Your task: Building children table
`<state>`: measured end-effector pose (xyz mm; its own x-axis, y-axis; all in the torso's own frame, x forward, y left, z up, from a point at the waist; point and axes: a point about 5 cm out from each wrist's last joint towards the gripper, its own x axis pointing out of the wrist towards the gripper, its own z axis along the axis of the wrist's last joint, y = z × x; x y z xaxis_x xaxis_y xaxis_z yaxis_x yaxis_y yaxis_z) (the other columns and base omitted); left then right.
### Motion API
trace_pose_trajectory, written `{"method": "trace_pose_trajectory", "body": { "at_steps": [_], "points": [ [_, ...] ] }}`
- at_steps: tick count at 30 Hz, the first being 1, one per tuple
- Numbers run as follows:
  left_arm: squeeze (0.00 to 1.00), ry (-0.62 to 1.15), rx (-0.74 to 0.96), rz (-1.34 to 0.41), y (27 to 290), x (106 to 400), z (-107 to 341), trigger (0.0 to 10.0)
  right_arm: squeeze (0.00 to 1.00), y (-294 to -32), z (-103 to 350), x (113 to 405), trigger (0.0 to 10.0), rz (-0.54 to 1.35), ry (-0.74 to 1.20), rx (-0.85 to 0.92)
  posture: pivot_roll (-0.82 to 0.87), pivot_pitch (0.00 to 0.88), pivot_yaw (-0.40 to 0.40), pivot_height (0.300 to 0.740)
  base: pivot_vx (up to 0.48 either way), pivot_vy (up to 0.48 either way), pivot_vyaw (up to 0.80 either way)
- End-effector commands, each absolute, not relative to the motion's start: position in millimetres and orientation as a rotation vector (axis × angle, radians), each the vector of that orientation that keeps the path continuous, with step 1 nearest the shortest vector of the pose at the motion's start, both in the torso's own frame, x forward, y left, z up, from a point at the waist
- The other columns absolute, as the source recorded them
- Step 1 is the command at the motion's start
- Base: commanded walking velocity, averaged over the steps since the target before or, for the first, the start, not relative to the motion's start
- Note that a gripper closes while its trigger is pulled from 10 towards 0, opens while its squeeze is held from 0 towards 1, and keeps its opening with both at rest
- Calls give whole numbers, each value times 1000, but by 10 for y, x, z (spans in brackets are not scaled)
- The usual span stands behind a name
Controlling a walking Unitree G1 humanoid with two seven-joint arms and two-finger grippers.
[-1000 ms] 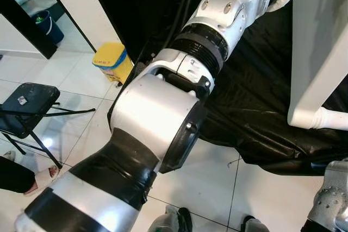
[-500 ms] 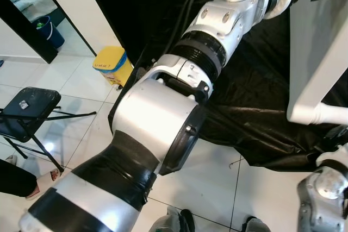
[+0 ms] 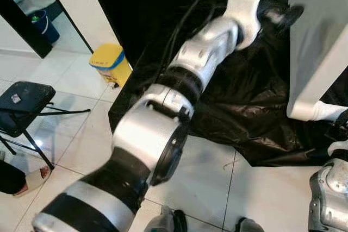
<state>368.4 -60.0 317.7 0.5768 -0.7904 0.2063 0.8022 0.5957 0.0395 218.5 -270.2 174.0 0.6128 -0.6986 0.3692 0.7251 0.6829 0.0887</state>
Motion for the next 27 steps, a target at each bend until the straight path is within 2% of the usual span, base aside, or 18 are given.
{"method": "trace_pose_trajectory", "body": {
  "at_steps": [1,3,4,6,12,13,27],
  "points": [
    [0,-232,2,-1103,-606,3616,3184,10000,0,-2673,1734,2178,10000,-807,-410,-71,-25,134,100,740,0,0,0],
    [0,-232,3,-1102,-604,3615,3180,10000,0,-2674,1734,2179,10000,-807,-413,-74,-25,134,100,740,0,0,0],
    [0,-213,-16,-1090,-503,3637,3032,10000,0,-2847,1808,2236,10000,-794,-433,-98,-34,140,108,740,0,0,0],
    [0,-204,-20,-1080,-426,3640,2920,10000,0,-2966,1877,2262,10000,-793,-455,-115,-35,141,108,740,0,0,0],
    [0,-222,-6,-1059,-290,3625,2774,10000,0,-3122,1933,2331,10000,-786,-456,-116,-39,144,103,740,0,0,0],
    [0,-228,0,-1026,-174,3628,2678,10000,0,-3176,1954,2410,10000,-758,-447,-122,-41,148,87,740,0,0,0],
    [0,-250,-57,-870,166,3614,2534,10000,0,-3147,1933,2613,10000,-630,-422,-84,-47,148,37,740,0,0,0]
  ]
}}
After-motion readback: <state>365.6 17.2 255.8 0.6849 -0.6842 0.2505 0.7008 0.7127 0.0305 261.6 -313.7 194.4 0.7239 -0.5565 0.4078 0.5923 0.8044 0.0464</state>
